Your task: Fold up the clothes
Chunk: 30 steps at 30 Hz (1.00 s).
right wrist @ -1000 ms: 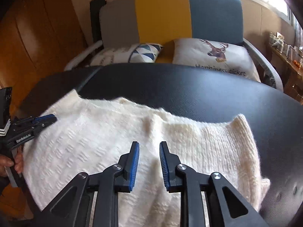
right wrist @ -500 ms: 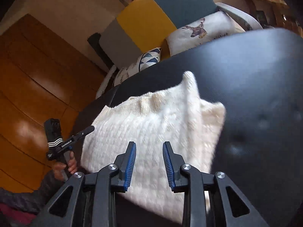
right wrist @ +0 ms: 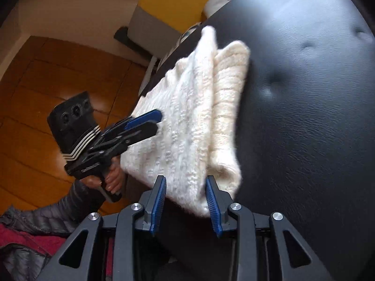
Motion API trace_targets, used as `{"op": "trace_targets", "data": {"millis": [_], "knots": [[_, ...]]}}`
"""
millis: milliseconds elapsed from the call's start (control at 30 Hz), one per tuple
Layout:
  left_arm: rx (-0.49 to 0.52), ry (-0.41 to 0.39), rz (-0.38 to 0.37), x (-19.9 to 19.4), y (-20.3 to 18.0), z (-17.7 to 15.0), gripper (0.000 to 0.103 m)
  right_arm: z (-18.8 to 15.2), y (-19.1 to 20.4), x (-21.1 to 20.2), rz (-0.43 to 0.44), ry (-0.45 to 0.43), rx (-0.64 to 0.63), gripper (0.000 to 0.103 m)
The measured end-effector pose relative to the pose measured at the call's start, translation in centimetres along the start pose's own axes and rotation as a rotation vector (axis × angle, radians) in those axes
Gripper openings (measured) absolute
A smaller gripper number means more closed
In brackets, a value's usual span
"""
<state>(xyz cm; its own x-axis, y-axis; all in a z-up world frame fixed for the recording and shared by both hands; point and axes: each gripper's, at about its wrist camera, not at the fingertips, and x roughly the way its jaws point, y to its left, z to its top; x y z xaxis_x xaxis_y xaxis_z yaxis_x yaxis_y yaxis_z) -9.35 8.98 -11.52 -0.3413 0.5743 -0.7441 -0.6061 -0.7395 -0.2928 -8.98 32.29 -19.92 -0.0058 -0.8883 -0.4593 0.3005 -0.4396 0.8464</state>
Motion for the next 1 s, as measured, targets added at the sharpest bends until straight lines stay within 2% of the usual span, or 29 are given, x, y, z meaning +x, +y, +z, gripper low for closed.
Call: {"op": "trace_targets", "data": {"millis": [67, 200, 233, 267, 433, 500, 600, 667, 733, 833, 1000], "knots": [[0.003, 0.03, 0.01, 0.9, 0.2, 0.1, 0.028, 0.7, 0.8, 1.0, 0.103, 0.077, -0.037, 0.036], [-0.008, 0.086, -0.006, 2.6, 0.8, -0.2, 0.028, 0.1, 0.9, 3.0, -0.008, 0.288, -0.087, 0.036], [-0.009, 0.093, -0.017, 2.6, 0.7, -0.4, 0.028, 0.0, 1.0, 3.5, -0.037, 0.341, -0.1, 0.023], [-0.009, 0.098, -0.029, 2.7, 0.7, -0.7, 0.028, -0.2, 1.0, 3.9, -0.062, 0.389, -0.109, 0.018], [-0.007, 0.09, -0.063, 2.4, -0.1, -1.6, 0.028, -1.5, -0.3, 2.2, -0.047, 0.334, -0.039, 0.016], [-0.021, 0.079, -0.065, 2.0, -0.2, -1.6, 0.028, -1.5, 0.3, 1.8, -0.08, 0.307, -0.042, 0.017], [-0.052, 0.039, -0.078, 0.5, -0.2, -1.3, 0.028, -1.1, 1.9, -0.4, -0.163, 0.246, -0.059, 0.032], [-0.081, -0.018, -0.065, -1.4, 0.3, -1.3, 0.028, -0.1, 3.5, -2.1, -0.24, 0.158, -0.085, 0.034], [-0.112, -0.07, -0.048, -3.4, 1.3, -1.7, 0.028, 1.0, 5.3, -3.5, -0.268, 0.046, -0.128, 0.034], [-0.172, -0.121, -0.008, -5.7, 3.3, -3.0, 0.028, 3.5, 8.0, -2.6, -0.302, -0.075, -0.222, 0.034], [-0.26, -0.143, 0.1, -8.1, 7.1, -6.0, 0.028, 8.2, 8.4, 3.9, -0.507, -0.078, -0.251, 0.034]]}}
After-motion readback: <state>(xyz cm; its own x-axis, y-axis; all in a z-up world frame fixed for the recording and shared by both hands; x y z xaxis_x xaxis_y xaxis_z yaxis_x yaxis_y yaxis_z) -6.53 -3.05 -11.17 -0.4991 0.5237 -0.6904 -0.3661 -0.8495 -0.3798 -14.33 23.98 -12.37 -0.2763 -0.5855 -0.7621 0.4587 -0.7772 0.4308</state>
